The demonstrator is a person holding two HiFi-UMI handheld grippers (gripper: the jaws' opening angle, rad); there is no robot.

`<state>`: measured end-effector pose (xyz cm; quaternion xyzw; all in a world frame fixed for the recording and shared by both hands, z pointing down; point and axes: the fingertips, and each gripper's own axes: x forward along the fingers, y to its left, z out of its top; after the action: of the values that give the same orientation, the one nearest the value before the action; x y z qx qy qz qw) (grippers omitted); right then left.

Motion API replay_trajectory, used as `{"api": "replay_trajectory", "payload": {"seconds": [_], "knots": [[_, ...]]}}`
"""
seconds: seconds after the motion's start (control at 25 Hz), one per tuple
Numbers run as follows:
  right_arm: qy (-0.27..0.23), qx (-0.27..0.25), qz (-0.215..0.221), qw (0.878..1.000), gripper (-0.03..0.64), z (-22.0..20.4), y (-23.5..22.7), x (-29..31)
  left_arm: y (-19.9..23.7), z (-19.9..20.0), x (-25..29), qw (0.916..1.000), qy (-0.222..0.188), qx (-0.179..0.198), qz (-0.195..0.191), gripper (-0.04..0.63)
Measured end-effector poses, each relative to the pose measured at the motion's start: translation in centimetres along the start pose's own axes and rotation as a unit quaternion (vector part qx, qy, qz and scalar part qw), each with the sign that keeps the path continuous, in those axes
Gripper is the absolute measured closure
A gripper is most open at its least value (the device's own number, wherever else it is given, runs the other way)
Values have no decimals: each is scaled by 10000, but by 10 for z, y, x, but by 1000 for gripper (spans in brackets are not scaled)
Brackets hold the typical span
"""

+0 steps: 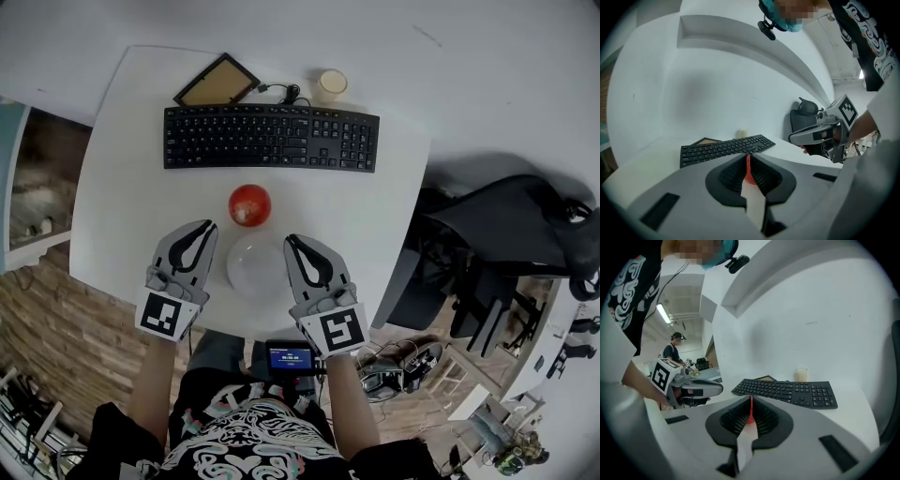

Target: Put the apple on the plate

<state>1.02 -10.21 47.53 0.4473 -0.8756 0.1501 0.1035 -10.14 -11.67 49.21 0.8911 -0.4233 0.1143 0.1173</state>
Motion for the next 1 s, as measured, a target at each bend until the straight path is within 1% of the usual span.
{"api": "replay_trajectory", "payload": {"seconds": [0.08,0.12,0.2,0.24,0.28,0.32,0.36,0.48,0.56,0.64,0.72,0.88,1.0], "knots": [[-130,-40,-20,9999,586,2,0,6,1,0,3,10000,-57,-27,-9,578],[-91,-37,9,10000,585,0,1,8,1,-1,4,10000,-58,-23,-32,578],[206,-14,165,9996,584,-14,1,10,0,-4,8,9999,-24,-33,-149,577],[372,6,285,9989,581,-20,3,11,-2,-7,10,9997,11,-36,-258,563],[491,25,409,9980,557,-25,5,14,-5,-11,12,9992,63,-15,-396,506],[558,27,516,9971,484,-28,7,18,-8,-15,16,9985,128,47,-539,412],[569,10,592,9966,439,-29,9,23,-10,-19,19,9975,195,152,-660,370],[628,23,634,9960,400,-31,9,33,-12,-27,26,9946,318,488,-856,351],[771,79,620,9951,390,-37,7,36,-10,-28,29,9942,325,514,-889,348],[708,132,643,9953,385,-35,5,42,-7,-29,33,9946,288,466,-882,341],[661,219,698,9951,377,-34,5,50,-5,-30,36,9939,287,528,-927,322],[874,422,827,9918,359,-40,4,60,-5,-35,41,9897,386,717,-1174,299],[1021,639,938,9883,348,-48,3,65,-11,-42,44,9834,578,873,-1484,284]]}}
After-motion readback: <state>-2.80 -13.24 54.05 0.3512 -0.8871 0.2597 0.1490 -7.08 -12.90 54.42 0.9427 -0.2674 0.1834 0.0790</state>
